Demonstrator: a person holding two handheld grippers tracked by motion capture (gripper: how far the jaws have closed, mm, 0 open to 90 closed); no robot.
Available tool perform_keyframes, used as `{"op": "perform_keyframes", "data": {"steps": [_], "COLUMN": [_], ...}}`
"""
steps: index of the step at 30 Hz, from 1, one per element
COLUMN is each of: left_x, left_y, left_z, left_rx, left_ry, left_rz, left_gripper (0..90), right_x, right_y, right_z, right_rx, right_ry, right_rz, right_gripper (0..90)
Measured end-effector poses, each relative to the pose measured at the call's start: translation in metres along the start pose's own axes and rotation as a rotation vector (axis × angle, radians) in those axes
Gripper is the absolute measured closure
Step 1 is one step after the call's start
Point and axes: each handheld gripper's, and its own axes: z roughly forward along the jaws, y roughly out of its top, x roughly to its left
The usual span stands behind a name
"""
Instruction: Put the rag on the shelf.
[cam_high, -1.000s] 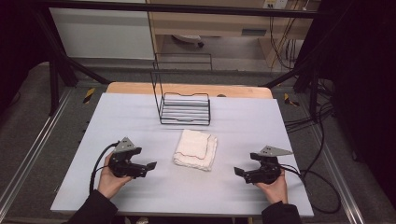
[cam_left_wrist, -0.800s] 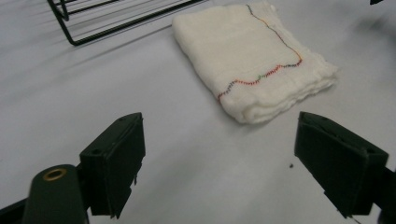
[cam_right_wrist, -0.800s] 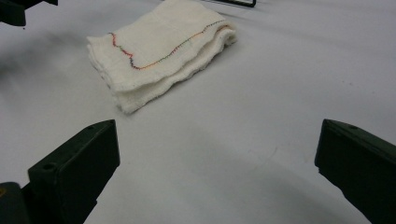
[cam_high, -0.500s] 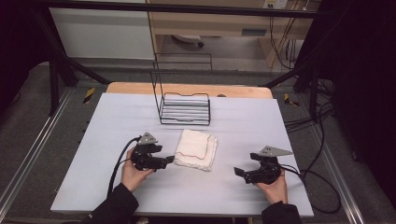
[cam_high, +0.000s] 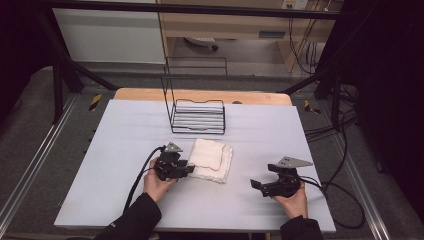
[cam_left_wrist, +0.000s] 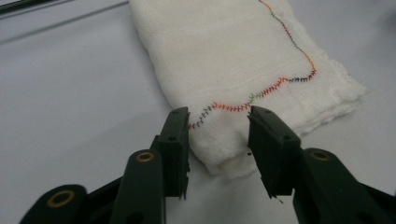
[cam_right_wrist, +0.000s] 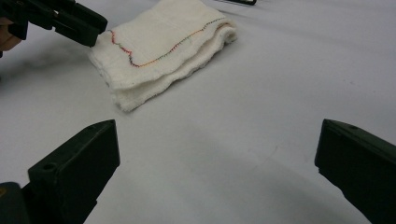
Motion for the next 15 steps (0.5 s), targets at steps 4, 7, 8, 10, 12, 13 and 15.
{"op": "perform_keyframes", "data": {"steps": [4, 7, 8, 10, 12, 13, 15], "left_x": [-0.0011, -0.0015, -0.0023, -0.0029, -0.0055, -0.0055, -0.0070], "left_y": [-0.0024, -0.0041, -0.0046, -0.0049, -0.0052, -0.0052, -0.0051], "left_z": [0.0026, 0.0036, 0.0037, 0.0036, 0.0030, 0.0030, 0.0020], "left_rx": [0.010, 0.008, 0.008, 0.009, 0.014, 0.014, 0.016], "left_ry": [0.009, 0.008, 0.011, 0.015, 0.026, 0.026, 0.033], "left_rz": [-0.015, -0.040, -0.045, -0.044, -0.042, -0.042, -0.041], "left_gripper": [64.8, 69.4, 70.8, 73.0, 76.0, 78.0, 81.3], "right_x": [-0.0001, 0.0001, 0.0001, 0.0002, 0.0005, 0.0007, 0.0011], "right_y": [-0.0001, -0.0002, -0.0003, -0.0003, -0.0002, -0.0001, 0.0000], "right_z": [0.0005, 0.0009, 0.0011, 0.0013, 0.0016, 0.0017, 0.0022], "right_rx": [-0.001, 0.000, 0.000, 0.001, 0.002, 0.004, 0.005], "right_ry": [0.000, 0.000, 0.000, 0.000, 0.001, 0.002, 0.003], "right_rz": [-0.002, -0.001, -0.001, -0.001, -0.001, -0.001, -0.003], "right_gripper": [0.6, 0.5, 0.6, 0.6, 0.6, 0.6, 0.6]}}
